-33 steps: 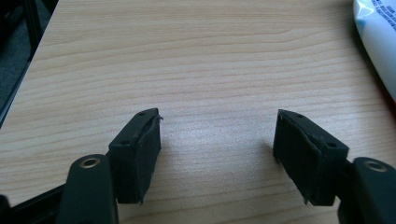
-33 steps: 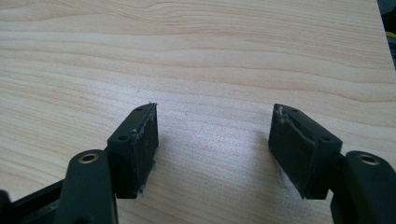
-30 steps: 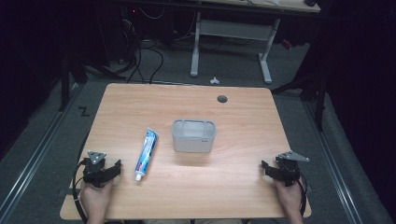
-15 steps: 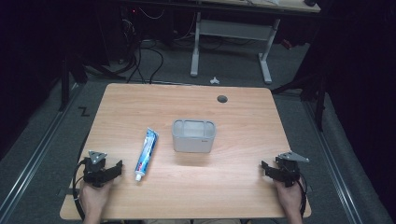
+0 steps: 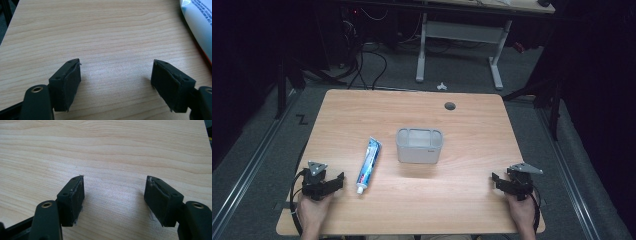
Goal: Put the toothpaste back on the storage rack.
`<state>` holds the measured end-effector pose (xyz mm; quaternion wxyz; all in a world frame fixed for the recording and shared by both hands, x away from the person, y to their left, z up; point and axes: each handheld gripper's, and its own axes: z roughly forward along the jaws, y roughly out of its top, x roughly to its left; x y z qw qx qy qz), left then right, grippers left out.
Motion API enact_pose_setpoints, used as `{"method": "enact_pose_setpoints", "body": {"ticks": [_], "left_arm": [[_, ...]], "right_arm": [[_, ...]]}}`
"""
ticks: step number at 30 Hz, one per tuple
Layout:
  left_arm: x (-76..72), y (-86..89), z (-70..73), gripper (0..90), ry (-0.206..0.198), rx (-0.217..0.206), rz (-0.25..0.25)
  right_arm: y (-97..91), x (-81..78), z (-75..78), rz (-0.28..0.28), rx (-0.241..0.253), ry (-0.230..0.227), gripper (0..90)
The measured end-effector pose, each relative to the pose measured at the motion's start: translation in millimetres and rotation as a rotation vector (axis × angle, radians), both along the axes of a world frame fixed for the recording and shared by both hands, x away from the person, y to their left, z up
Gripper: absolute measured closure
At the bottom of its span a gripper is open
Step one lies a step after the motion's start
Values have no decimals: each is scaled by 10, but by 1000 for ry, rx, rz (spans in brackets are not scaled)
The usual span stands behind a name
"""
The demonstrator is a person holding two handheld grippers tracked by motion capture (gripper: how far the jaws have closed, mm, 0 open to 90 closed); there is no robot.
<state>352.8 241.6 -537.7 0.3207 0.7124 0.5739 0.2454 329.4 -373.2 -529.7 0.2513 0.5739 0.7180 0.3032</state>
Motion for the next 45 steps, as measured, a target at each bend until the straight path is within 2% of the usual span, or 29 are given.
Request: {"method": "enact_pose_setpoints", "body": {"ticks": [5,8,9,14,19,24,30,33,34,40,45], "left_arm": [[-2,-6,3,273,-3,-1,-1],[-9,8,29,301,14,-5,2],[-16,13,37,331,15,-7,-1],[-72,27,60,356,14,-21,-6],[-133,47,84,355,16,-23,-9],[-204,54,141,352,1,-33,-5],[-361,77,236,351,-9,-50,-4],[-395,88,248,352,-10,-45,-3],[-427,105,250,351,-9,-56,3],[-477,111,256,351,-12,-69,-2],[-523,79,298,353,-37,-76,-16]], "right_arm": [[0,-1,0,1,-1,0,325],[-1,-1,0,2,-2,-1,325],[0,-1,0,2,-1,0,325],[1,-2,0,2,-1,0,324],[0,-2,0,2,-1,0,324],[0,-2,0,2,-1,0,323],[1,0,0,1,1,0,323],[0,-1,0,2,0,0,322],[0,-1,-1,3,0,-1,322],[1,-2,0,2,1,1,322],[0,-1,0,5,-2,0,319]]}}
